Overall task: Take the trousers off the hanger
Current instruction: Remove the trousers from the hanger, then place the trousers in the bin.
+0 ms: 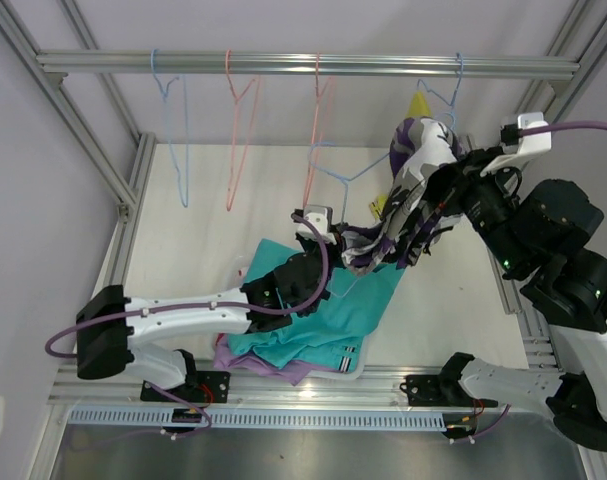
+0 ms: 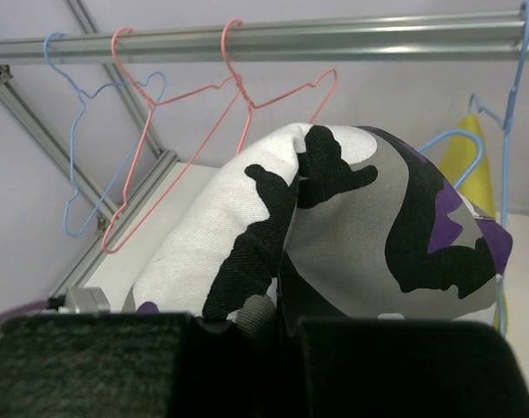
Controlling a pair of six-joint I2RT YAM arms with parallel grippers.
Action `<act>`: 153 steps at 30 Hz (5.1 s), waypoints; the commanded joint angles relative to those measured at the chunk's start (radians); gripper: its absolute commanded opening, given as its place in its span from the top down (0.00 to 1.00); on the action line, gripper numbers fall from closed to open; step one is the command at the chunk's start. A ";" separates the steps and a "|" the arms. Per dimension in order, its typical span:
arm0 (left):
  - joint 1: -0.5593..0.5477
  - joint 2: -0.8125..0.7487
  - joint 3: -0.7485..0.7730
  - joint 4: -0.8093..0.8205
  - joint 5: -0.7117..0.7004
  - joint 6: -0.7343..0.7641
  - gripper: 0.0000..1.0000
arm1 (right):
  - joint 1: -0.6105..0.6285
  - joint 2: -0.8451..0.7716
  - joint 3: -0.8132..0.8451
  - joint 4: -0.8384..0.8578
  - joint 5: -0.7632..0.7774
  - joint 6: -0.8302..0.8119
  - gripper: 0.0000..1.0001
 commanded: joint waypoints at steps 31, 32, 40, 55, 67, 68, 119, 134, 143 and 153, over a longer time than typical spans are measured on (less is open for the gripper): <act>0.016 0.268 0.598 -0.763 0.107 -0.192 0.99 | 0.263 0.057 0.219 0.035 -0.124 0.025 1.00; 0.016 0.274 0.592 -0.769 0.107 -0.197 1.00 | 0.266 0.068 0.240 0.020 -0.120 0.020 1.00; 0.016 0.314 0.489 -0.786 0.123 -0.215 1.00 | 0.267 0.123 0.391 -0.028 -0.084 -0.024 1.00; 0.010 0.184 0.153 -0.498 0.063 -0.195 1.00 | 0.267 0.166 0.512 -0.079 -0.026 -0.067 1.00; 0.002 -0.055 0.173 -0.738 0.090 -0.228 1.00 | 0.270 0.055 0.512 -0.162 0.103 -0.133 1.00; -0.001 -0.063 0.178 -0.755 0.084 -0.223 1.00 | 0.269 0.049 0.509 -0.165 0.117 -0.158 1.00; -0.048 -0.865 0.161 -0.821 0.308 -0.155 0.99 | 0.324 -0.090 -0.543 0.352 -0.149 0.086 1.00; -0.048 -0.967 0.184 -0.777 0.271 -0.146 0.99 | 0.499 0.153 -0.749 0.794 -0.182 0.204 1.00; -0.048 -0.965 0.140 -0.782 0.296 -0.163 0.99 | 0.531 0.509 -0.781 1.025 -0.268 0.317 1.00; -0.048 -1.016 0.104 -0.826 0.299 -0.166 0.99 | 0.589 0.724 -0.789 1.055 -0.265 0.401 0.89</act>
